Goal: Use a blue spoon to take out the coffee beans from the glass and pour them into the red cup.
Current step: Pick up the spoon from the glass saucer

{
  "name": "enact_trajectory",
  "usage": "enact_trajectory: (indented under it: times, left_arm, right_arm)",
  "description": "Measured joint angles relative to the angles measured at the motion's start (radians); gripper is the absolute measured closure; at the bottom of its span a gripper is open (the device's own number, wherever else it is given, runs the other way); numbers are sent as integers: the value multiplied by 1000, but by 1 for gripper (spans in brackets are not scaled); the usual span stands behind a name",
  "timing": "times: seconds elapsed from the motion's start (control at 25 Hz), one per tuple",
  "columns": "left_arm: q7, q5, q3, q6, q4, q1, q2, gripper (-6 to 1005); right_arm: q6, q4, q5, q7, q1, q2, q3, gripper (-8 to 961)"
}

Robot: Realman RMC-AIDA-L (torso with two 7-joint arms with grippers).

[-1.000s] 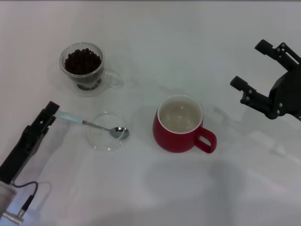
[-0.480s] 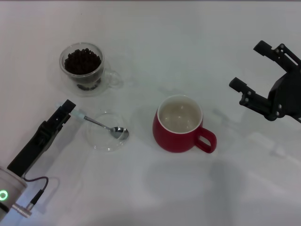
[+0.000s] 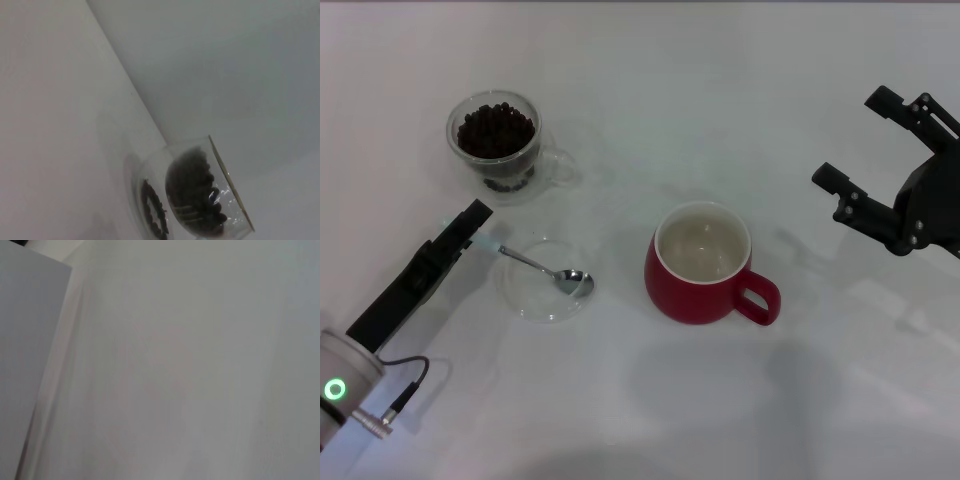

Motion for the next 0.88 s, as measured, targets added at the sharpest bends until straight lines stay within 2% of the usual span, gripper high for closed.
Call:
enact_trajectory:
  times: [0.52,0.88]
  left_arm:
    - [5,19,0,-44,2,-20,-4,376]
    - [-1,19,-1,-45,-9,-22,3,624]
  right_arm:
    - [2,22,12,-4,-3,5,2,103]
    - [2,22,23,-17,-23,8,2,103]
